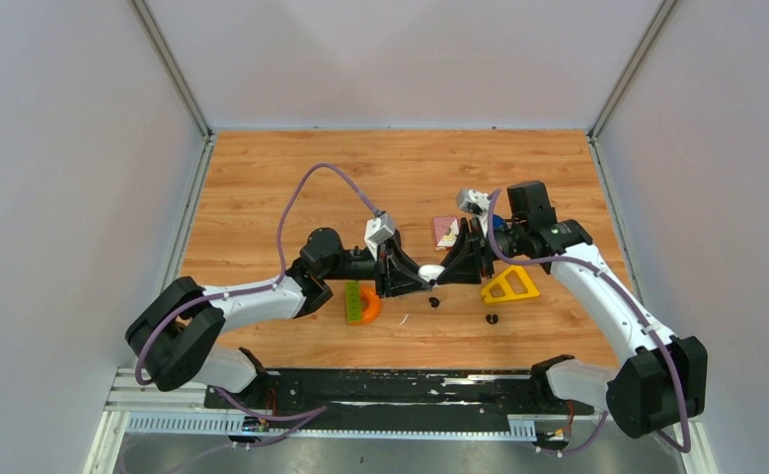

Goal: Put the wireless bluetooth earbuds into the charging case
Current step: Open the charging case.

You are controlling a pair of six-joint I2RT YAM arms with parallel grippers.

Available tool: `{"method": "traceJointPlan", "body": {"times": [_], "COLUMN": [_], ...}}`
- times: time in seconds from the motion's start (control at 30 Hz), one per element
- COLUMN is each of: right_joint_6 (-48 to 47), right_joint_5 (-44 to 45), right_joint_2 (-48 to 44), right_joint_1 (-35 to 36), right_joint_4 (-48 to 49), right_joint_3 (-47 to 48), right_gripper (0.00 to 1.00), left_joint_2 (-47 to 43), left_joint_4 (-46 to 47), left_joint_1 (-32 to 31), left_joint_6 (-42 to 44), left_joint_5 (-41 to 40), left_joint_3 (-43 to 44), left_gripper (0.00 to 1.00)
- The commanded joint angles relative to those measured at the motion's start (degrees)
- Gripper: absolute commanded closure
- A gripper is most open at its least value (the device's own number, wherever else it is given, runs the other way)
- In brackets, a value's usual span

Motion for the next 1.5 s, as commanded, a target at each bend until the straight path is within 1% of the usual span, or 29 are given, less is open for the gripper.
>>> {"method": "traceJointPlan", "body": {"times": [0.0,0.17,0.3,0.4,0.47,0.6,0.63,0.67,0.7,0.77,0.83,0.9,0.97,1.2,1.47], "right_joint_6": [0.5,0.7,0.6,0.7,0.7,0.7,0.7,0.9,1.3,3.1,4.4,5.1,5.1,6.1,6.4], "right_joint_5": [1.8,1.8,1.9,1.9,1.9,2.1,2.2,2.1,2.0,1.4,0.6,-0.2,-0.7,-0.6,-0.5], "right_joint_2": [-0.7,-0.7,-0.8,-0.9,-0.8,-0.7,-0.7,-0.7,-0.6,0.0,1.0,2.1,3.0,4.6,5.8], "right_joint_1": [0.1,0.1,0.1,0.1,0.1,0.1,0.1,0.1,0.1,0.1,0.1,0.1,0.1,0.1,0.0], "right_joint_4": [4.2,4.6,4.9,5.0,5.0,5.2,5.2,5.1,5.1,4.9,3.9,2.4,1.3,1.1,0.4], "right_joint_3": [-0.4,-0.5,-1.0,-1.2,-1.1,-1.2,-1.3,-1.3,-1.2,-0.6,0.6,1.8,2.7,3.7,5.3], "right_gripper": [0.91,0.91,0.91,0.91,0.91,0.89,0.88,0.84,0.77,0.57,0.49,0.44,0.4,0.39,0.39], "left_joint_2": [-0.6,-0.8,-0.6,-0.6,-0.6,-0.1,-0.1,0.1,0.1,0.0,-0.4,-1.3,-2.5,-5.0,-5.1], "left_joint_4": [3.1,2.5,2.5,2.5,2.6,2.8,3.0,3.0,2.8,2.7,2.6,0.5,-3.4,-13.1,-14.0], "left_joint_1": [-0.5,-0.5,-0.5,-0.5,-0.5,-0.5,-0.5,-0.5,-0.6,-0.6,-0.7,-1.0,-1.6,-4.1,-4.5], "left_joint_6": [1.2,1.6,1.4,1.2,1.2,1.0,0.9,0.9,1.3,2.1,3.4,6.0,9.8,19.0,19.7], "left_joint_5": [1.9,1.7,1.6,1.8,2.0,2.6,2.8,2.9,2.9,2.9,2.8,2.2,1.2,-0.9,-1.1], "left_joint_3": [0.6,0.7,0.7,0.8,0.8,1.1,1.1,1.1,1.1,0.9,0.5,0.3,0.5,1.1,1.4], "left_gripper": [0.67,0.64,0.59,0.59,0.62,0.73,0.77,0.8,0.83,0.88,0.92,0.96,1.0,1.0,1.0]}}
